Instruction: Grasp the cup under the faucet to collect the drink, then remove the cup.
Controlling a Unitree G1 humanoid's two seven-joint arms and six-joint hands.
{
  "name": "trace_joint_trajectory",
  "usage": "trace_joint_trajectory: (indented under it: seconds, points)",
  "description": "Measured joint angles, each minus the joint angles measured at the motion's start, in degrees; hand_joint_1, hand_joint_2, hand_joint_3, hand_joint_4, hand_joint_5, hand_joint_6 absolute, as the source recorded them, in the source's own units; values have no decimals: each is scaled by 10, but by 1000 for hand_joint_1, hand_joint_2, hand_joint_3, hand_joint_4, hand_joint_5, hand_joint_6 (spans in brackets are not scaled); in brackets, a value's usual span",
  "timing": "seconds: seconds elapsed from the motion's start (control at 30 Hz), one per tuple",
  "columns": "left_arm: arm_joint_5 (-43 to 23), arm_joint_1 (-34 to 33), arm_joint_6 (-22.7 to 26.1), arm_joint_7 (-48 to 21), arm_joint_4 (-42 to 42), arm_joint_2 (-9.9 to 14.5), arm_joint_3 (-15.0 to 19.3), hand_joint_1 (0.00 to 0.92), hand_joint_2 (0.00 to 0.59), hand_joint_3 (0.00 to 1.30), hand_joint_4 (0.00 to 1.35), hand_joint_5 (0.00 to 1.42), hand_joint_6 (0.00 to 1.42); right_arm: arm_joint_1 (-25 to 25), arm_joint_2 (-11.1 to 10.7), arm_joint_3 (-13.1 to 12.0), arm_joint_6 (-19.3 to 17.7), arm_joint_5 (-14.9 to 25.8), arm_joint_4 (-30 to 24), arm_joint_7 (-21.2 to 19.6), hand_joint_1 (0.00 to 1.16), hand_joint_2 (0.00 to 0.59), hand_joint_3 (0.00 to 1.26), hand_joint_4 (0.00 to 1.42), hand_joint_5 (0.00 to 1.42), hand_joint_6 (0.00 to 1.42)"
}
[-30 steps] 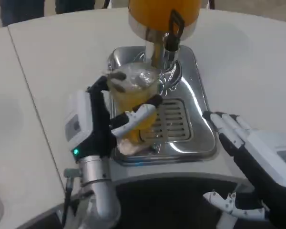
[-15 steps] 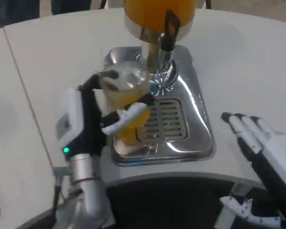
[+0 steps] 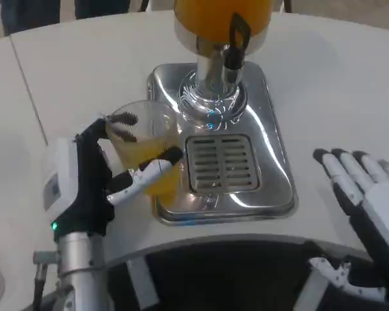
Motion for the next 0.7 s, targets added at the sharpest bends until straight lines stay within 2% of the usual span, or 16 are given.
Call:
trace_joint_trajectory:
  seconds: [0.13, 0.23, 0.4, 0.53, 0.7]
  points:
    - [5, 43, -5, -16, -56, -4, -4, 641, 18, 1120, 1002, 1387, 1424, -12, -19, 2, -18, 1, 6, -2, 476, 412, 0, 0, 0, 18]
    - [9, 78, -7, -31, -105, -8, -10, 642, 18, 1120, 1002, 1388, 1424, -15, -30, -8, -32, 10, 3, -4, 473, 411, 0, 0, 0, 18]
    - [27, 132, -12, -52, -172, -8, -21, 642, 17, 1120, 991, 1388, 1424, 15, -32, -15, -54, 22, -27, -8, 468, 411, 0, 0, 0, 3]
    - [30, 173, -17, -65, -215, -10, -22, 642, 14, 1120, 990, 1388, 1424, 29, -38, -19, -63, 51, -46, 7, 467, 411, 0, 0, 0, 0]
    - [34, 220, -18, -73, -265, -13, -18, 642, 12, 1120, 990, 1388, 1424, 41, -40, -38, -75, 63, -59, 6, 436, 397, 0, 0, 0, 0]
